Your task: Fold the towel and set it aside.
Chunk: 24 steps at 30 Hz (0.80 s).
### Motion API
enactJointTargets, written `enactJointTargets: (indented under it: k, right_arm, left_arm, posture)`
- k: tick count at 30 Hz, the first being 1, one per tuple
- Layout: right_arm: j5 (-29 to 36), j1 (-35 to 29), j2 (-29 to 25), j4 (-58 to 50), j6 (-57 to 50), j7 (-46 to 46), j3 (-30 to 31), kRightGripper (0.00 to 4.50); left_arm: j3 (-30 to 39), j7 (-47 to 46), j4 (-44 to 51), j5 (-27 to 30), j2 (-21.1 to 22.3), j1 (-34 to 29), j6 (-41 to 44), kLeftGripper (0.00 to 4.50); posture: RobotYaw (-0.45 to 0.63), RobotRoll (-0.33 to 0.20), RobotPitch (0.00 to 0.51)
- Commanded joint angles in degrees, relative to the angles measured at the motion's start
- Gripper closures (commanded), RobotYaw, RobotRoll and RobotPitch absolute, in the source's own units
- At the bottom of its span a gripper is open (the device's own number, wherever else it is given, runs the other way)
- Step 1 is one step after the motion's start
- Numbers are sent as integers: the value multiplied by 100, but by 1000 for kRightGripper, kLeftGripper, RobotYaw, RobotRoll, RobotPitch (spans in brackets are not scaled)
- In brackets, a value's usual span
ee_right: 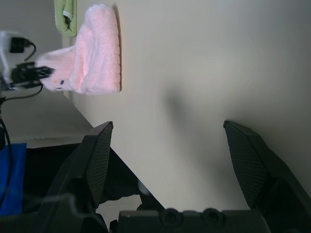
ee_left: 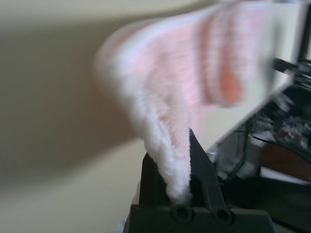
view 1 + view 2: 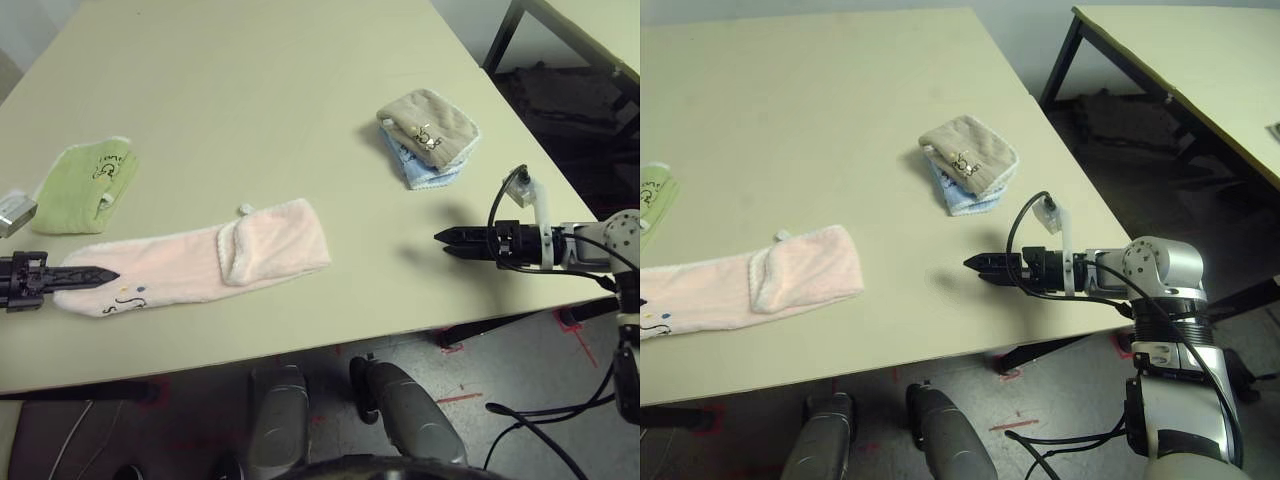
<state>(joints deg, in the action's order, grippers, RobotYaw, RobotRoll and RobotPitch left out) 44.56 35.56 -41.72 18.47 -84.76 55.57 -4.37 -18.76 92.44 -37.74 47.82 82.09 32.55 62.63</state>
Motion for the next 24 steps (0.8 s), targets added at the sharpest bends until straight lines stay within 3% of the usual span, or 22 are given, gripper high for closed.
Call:
enactJointTargets:
  k: [1,4,11,19,24]
  right_arm:
    - [-43,4,-25,12,-11,-13,63,0]
    - [-42,-15,17,8,-16,-38,55,0]
    - [30,-212,67,-285,-140,-103,36,0]
    - [112,-416,70,-484,-278,-267,-248,0]
    - [191,-602,157,-719,-386,-418,-417,0]
  left_arm:
    - [574,6,1373,1188,171,115,1078,4480]
    - [971,-6,1873,1440,-117,434,1789,4480]
    - [1643,-857,2698,1615,-1307,579,2396,4480]
    - [2105,-1895,2837,1483,-2502,590,2512,4480]
    - [2411,-2504,2823,1377,-2987,548,2468,4480]
  posture:
    - [-81,0,207]
    - [-79,0,208]
    - [-94,0,217]
    - [-123,0,216]
    - [-131,0,216]
